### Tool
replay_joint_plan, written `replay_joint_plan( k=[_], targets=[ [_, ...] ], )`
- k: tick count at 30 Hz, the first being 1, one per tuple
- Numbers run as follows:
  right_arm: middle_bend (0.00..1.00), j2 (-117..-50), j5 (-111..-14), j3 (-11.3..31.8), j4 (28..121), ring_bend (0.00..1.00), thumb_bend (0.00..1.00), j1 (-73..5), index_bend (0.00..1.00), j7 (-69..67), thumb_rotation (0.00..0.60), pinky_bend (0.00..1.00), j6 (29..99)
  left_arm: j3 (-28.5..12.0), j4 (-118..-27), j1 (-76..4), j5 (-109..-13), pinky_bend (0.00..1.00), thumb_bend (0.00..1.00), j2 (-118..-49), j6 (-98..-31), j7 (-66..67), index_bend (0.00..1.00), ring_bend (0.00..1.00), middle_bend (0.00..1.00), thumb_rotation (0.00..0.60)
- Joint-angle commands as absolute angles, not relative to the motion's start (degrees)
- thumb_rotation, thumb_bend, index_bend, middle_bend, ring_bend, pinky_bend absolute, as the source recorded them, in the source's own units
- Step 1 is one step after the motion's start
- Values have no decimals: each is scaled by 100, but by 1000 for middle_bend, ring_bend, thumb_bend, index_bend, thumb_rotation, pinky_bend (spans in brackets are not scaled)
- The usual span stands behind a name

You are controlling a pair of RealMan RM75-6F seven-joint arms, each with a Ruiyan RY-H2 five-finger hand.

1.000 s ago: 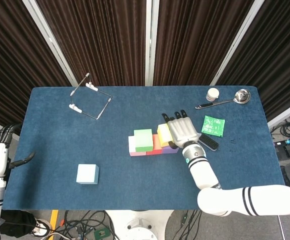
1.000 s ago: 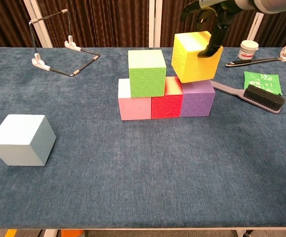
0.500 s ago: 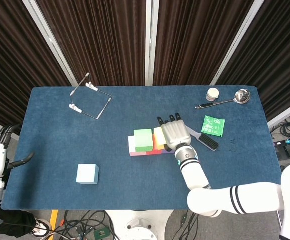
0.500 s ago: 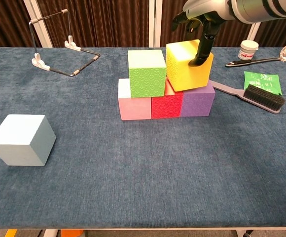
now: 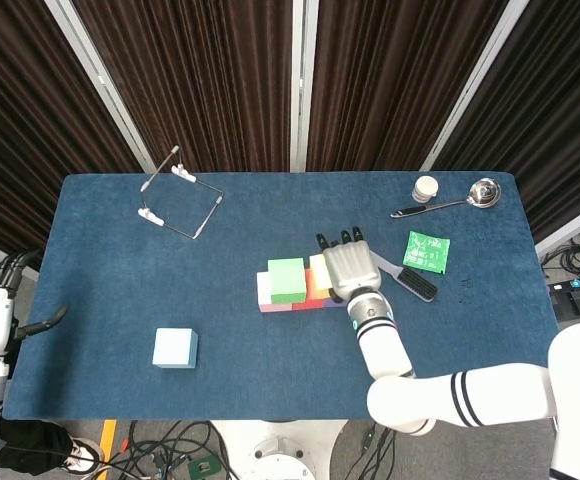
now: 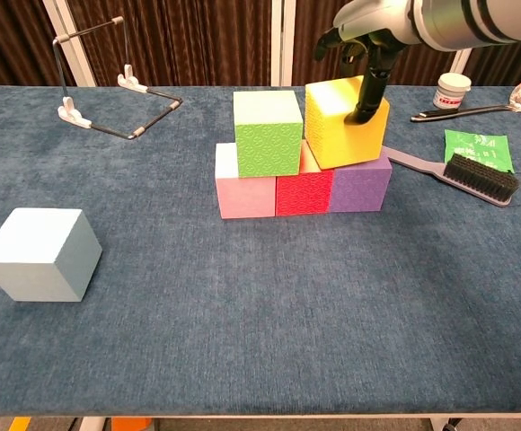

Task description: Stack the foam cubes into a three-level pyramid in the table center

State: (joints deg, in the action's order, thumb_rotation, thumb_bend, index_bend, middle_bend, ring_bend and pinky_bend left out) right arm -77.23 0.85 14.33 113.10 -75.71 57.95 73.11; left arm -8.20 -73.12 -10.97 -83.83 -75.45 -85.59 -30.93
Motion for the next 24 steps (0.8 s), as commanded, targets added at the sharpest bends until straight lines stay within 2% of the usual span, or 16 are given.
replay_joint_plan(
  k=[1,24],
  targets=[
    [541,-7780,81,1474,11310,81,229,-7594,0,5819,600,0,7394,-814,-7295,-1099,-8391,108,194,-7542,-8551,-3112,119,42,124,600],
    [545,-8236,223,1706,11128,90,235,-7682,0,6142,600,0,7759,-793,-7116,-1079,-8449,108,195,-7557,-8596,-3347,120,42,124,600]
  ],
)
